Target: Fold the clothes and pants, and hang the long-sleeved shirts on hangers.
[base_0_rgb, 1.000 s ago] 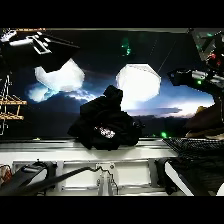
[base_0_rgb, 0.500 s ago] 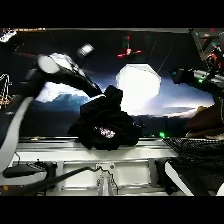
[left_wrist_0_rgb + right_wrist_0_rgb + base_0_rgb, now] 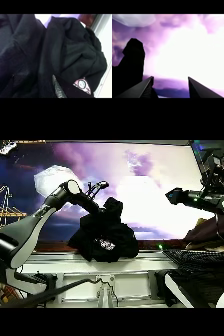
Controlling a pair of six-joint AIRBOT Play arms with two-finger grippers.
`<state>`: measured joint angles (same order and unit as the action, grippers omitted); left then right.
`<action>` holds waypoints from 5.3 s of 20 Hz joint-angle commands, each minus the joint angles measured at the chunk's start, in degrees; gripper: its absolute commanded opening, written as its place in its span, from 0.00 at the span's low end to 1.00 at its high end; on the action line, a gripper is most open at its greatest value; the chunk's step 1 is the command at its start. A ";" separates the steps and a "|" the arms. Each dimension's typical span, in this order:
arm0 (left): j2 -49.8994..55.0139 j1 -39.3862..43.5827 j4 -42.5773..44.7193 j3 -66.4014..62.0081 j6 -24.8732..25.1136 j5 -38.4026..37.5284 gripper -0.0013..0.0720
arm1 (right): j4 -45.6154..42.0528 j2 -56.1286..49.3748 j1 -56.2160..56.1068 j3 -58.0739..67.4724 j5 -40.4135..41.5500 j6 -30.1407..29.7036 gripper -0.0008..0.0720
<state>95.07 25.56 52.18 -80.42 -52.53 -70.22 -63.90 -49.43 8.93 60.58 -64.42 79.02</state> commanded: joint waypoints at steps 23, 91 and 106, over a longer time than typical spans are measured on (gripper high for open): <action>-1.18 2.60 -1.66 4.94 -0.17 -8.50 0.49 | -0.63 0.04 -0.04 -2.14 1.22 -0.31 0.71; -40.94 -0.31 -3.08 3.39 -6.25 17.18 0.03 | -26.14 -1.42 -36.63 6.38 7.78 22.10 0.04; -47.04 -5.44 27.04 12.20 -29.14 20.85 0.03 | -24.74 -24.06 -31.36 51.21 -0.70 13.64 0.04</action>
<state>46.65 22.37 65.01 -73.03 -70.06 -39.88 -89.78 -66.28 -22.50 110.10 -54.68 93.06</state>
